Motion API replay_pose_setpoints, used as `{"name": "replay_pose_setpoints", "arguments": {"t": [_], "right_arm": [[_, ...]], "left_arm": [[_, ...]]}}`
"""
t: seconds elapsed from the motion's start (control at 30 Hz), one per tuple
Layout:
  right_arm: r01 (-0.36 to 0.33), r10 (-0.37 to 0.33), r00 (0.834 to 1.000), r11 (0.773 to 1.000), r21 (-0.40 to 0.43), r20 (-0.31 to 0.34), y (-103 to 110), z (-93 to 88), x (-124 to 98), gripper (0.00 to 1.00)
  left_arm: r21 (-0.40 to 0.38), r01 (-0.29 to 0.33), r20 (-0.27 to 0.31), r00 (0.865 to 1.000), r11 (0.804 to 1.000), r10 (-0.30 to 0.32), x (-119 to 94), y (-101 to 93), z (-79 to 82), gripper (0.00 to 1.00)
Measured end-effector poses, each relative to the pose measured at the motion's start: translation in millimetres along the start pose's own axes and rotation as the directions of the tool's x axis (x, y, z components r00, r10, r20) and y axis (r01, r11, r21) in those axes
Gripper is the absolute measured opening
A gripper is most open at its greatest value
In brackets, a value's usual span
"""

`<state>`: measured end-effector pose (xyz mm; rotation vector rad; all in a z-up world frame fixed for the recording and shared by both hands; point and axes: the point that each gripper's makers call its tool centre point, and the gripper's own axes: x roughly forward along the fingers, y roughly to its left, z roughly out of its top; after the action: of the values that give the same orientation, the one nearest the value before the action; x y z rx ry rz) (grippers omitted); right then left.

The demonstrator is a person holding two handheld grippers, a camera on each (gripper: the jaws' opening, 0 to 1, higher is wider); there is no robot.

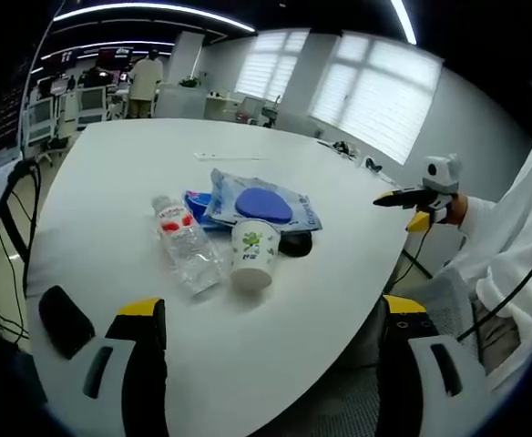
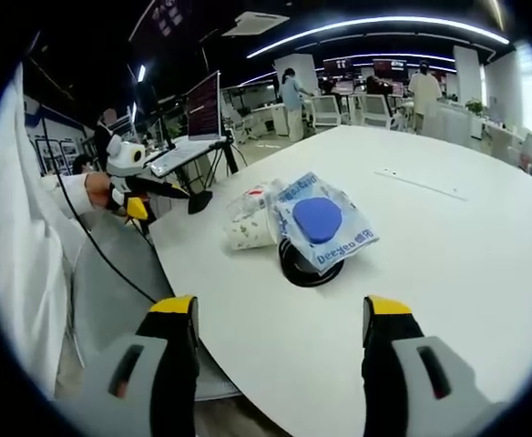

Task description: Arrange the tabletop items into an orderly group along one side of the table until the central work area is clear of visible clutter.

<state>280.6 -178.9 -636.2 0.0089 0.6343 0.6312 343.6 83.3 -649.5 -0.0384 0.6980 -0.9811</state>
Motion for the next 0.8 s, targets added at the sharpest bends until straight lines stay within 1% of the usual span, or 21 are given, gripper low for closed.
{"name": "replay_pose_setpoints", "arguments": {"t": [0.53,0.8], "right_arm": [[0.017,-0.018,1.000,1.000,0.004,0.021,-8,10.9,7,0.71],[0.031,-0.031,0.999,0.999,0.009,0.030,-15,15.7,10,0.71]], "left_arm": [[0.028,0.005,0.015,1.000,1.000,-0.005,7,11.4,22.8,0.99],[0.045,0.009,0.021,1.000,0.999,-0.010,15,16.2,35.4,0.99]]}}
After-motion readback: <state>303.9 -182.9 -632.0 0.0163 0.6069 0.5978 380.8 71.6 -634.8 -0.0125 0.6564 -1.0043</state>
